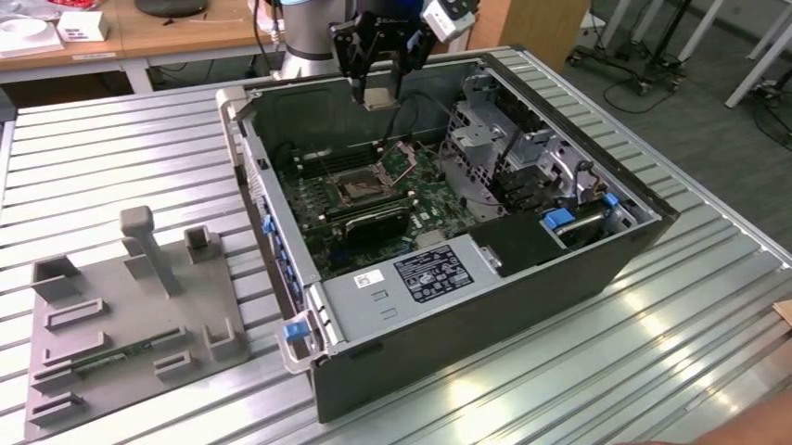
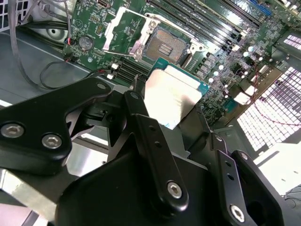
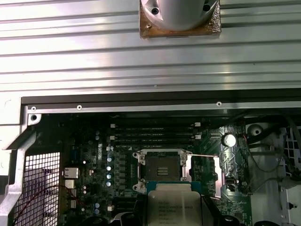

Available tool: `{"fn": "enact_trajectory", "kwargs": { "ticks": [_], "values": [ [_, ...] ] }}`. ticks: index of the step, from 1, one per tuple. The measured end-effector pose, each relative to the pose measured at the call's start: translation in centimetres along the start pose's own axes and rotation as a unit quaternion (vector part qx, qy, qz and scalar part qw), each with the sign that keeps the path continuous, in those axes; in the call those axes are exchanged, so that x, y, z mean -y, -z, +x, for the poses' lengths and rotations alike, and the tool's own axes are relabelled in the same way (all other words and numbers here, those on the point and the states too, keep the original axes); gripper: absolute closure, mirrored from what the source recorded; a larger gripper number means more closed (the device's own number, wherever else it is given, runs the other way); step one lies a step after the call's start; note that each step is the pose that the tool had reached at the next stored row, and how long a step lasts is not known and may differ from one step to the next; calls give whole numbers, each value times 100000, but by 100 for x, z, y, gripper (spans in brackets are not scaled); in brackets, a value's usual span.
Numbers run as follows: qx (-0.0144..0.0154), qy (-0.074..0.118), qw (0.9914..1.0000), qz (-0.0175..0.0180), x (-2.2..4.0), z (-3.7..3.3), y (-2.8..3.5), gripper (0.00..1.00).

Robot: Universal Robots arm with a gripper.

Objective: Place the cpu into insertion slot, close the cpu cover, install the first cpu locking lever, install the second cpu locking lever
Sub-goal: 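Place the cpu into insertion slot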

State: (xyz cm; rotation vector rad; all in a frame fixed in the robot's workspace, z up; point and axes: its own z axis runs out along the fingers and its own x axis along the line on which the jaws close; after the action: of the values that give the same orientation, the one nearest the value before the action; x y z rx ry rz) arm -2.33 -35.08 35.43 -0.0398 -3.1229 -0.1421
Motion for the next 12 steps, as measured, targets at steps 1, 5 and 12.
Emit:
{"fn": "enact_trajectory", "kwargs": {
  "ticks": [1, 5, 12],
  "values": [
    [1, -1, 100000, 1, 0, 0, 0, 46],
    [4, 1, 100000, -6, 1, 0, -11, 46],
    [1, -3, 100000, -91, 5, -1, -55, 46]
  ]
}}
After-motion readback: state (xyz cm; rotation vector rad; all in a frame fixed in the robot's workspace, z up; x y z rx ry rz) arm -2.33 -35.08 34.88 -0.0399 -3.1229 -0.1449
